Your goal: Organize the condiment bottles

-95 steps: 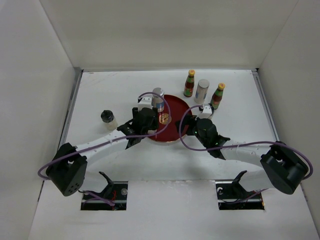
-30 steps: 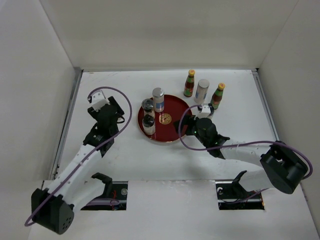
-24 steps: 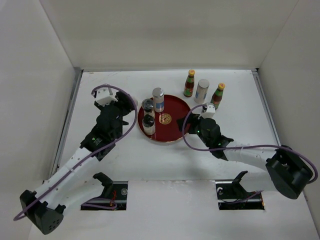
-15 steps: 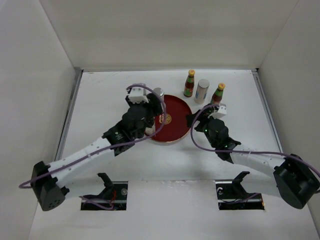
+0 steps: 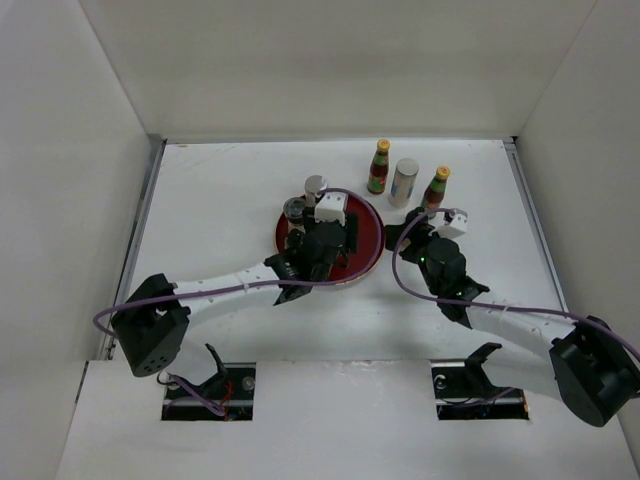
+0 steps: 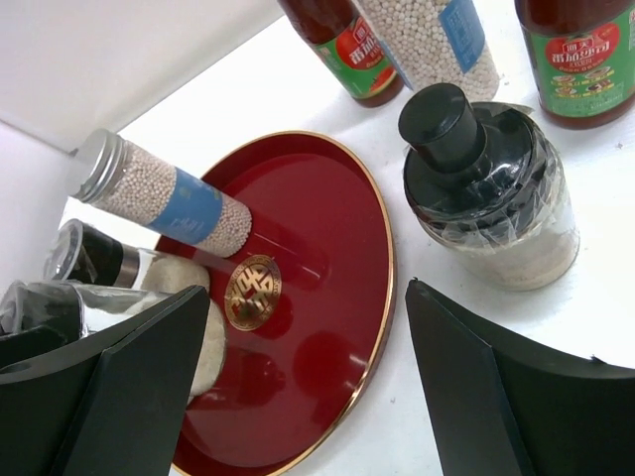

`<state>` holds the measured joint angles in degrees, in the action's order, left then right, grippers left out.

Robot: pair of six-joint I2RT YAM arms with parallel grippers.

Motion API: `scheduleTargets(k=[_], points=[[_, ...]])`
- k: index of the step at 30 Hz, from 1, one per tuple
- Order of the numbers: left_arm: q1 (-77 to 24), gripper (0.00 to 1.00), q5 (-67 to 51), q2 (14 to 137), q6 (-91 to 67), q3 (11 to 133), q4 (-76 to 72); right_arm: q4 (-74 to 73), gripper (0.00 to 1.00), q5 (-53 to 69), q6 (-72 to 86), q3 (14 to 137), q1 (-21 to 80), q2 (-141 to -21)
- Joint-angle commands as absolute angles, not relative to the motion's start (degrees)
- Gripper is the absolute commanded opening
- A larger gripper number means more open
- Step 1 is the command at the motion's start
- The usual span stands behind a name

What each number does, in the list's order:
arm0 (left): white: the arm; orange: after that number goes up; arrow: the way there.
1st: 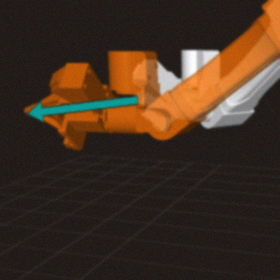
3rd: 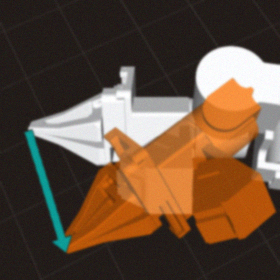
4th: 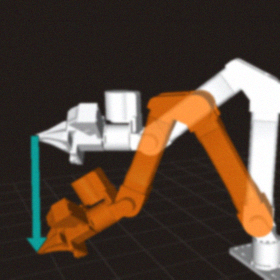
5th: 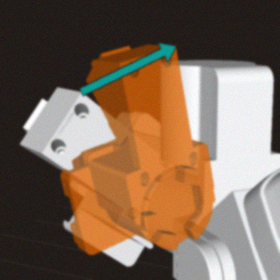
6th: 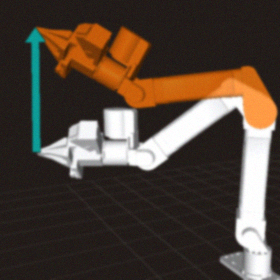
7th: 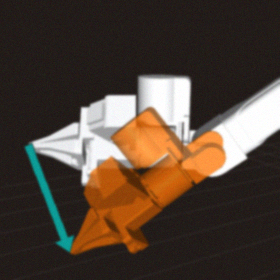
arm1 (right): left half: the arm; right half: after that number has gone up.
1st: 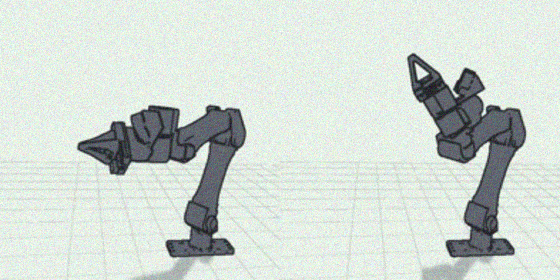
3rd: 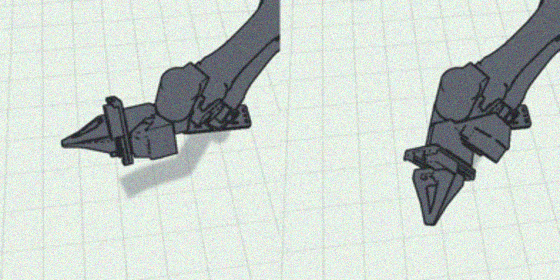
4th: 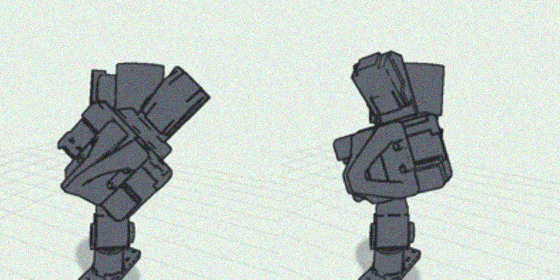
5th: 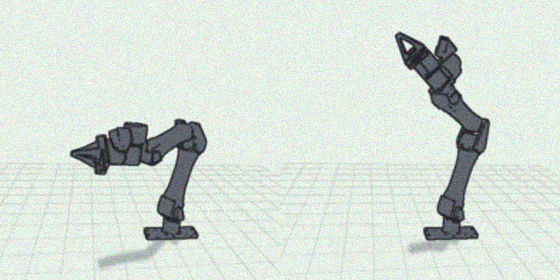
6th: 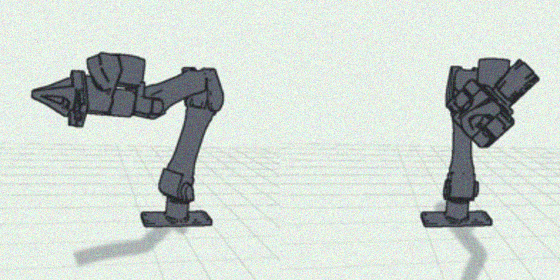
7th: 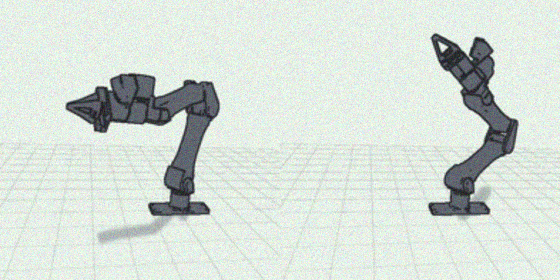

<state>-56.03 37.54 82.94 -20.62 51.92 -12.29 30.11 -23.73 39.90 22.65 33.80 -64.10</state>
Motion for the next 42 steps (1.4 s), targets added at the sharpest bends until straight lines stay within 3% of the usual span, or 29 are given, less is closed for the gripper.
scheduleTargets(k=[1,15,17,21,24,32,36,38,39,42], points=[[-56.82,0.4,38.58,80.86,-23.37,50.55,-19.87,32.34,0.87,-23.82,40.96,23.2,33.62,-64.68],[-59.28,0.42,37.71,83.14,-28.12,42.81,-18.55,32.61,0.88,-23.73,40.08,23.64,33.62,-65.21],[-59.46,0.48,37.88,83.23,-28.3,42.8,-17.5,32.78,0.88,-23.73,40.08,23.56,33.62,-65.21],[-59.55,0.72,38.5,82.71,-28.12,42.45,-17.22,32.78,0.91,-23.82,39.82,23.73,33.62,-65.13],[-59.19,0.83,38.5,81.31,-26.99,42.98,-17.4,32.96,0.92,-23.82,39.46,23.64,33.62,-64.87],[-59.1,0.9,35.34,76.56,-18.38,47.45,-21.26,33.84,0.89,-24.44,36.04,23.99,35.72,-61.7],[-57.97,0.81,35.16,72.43,-16.17,47.38,-25.39,33.22,0.78,-24.08,34.72,25.05,37.22,-61.09],[-56.3,0.61,35.51,69.53,-16.35,45.71,-28.03,32.7,0.64,-24.08,33.49,25.92,38.27,-60.73],[-54.9,0.45,35.94,67.69,-16.78,44.14,-29.43,32.26,0.56,-24.0,33.05,26.62,38.62,-60.73],[-51.73,0.27,39.01,63.65,-18.54,39.66,-30.76,29.8,0.3,-23.64,32.08,29.43,40.11,-62.48]])
